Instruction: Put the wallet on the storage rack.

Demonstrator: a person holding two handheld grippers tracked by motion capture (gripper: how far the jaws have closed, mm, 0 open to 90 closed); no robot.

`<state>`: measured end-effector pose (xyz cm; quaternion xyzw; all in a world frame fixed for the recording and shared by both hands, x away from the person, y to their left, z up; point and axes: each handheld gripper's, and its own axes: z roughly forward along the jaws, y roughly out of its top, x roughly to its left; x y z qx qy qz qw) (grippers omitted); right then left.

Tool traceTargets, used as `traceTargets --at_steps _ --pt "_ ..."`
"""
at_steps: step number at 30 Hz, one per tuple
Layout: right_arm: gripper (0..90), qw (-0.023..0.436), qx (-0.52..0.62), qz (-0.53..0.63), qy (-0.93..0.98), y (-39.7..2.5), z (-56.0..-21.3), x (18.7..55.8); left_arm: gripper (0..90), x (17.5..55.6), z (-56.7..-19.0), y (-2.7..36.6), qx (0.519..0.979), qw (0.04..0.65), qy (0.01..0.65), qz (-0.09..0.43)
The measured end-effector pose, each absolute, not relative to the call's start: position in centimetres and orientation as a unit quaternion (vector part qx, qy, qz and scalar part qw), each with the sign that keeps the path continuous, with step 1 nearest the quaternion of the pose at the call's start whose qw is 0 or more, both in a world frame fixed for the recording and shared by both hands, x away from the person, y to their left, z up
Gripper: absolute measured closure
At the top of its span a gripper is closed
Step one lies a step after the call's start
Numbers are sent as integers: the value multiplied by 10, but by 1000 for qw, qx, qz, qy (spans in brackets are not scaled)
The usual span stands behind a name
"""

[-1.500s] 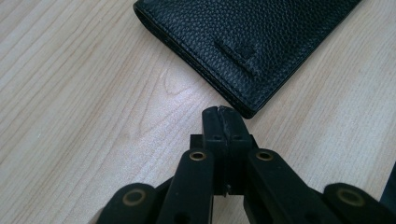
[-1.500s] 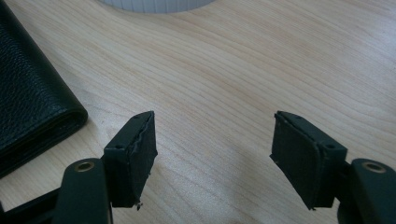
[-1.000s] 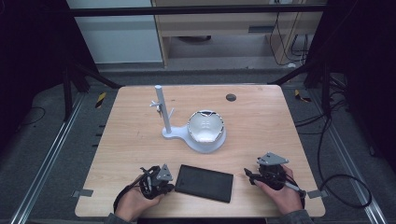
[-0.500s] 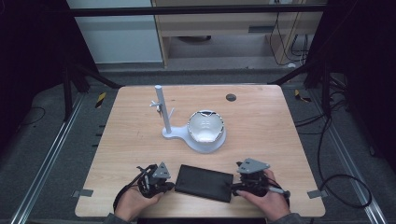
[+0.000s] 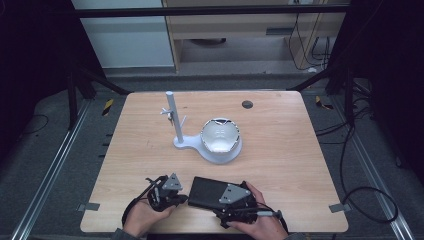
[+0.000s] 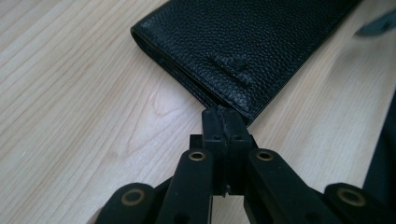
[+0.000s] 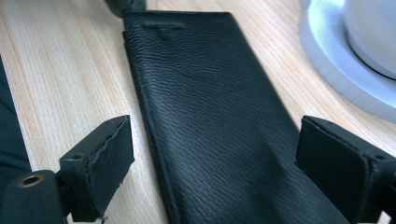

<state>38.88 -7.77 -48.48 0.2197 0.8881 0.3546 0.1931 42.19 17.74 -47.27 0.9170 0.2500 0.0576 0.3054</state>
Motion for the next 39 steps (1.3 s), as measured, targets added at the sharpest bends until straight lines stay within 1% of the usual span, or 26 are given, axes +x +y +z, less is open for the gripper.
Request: traceTargets --at_steps 3,8,14,15,17,20,23,28,34,39 --pt "123 201 210 333 897 -69 -489 388 897 421 -472 173 919 303 247 59" --pt "145 207 213 328 897 -68 -489 389 897 422 -470 174 916 309 249 58" --pt "185 211 222 324 895 -73 -489 394 897 426 -466 175 906 333 257 47" --pt "217 215 223 325 893 -74 -488 395 897 426 -465 174 902 342 258 46" --pt "227 215 224 326 893 -74 -488 395 897 427 -463 173 898 354 259 41" --pt "227 218 224 331 890 -76 -485 395 896 427 -463 170 903 341 256 49" --pt "273 251 218 312 890 -77 -484 397 893 426 -465 170 906 333 257 55" --pt "286 271 244 323 873 -87 -477 402 869 426 -469 167 913 313 253 66" --pt "282 269 254 324 871 -96 -476 405 874 428 -476 156 928 276 239 78" --pt "280 268 258 331 867 -100 -473 405 889 429 -478 153 931 271 233 78"
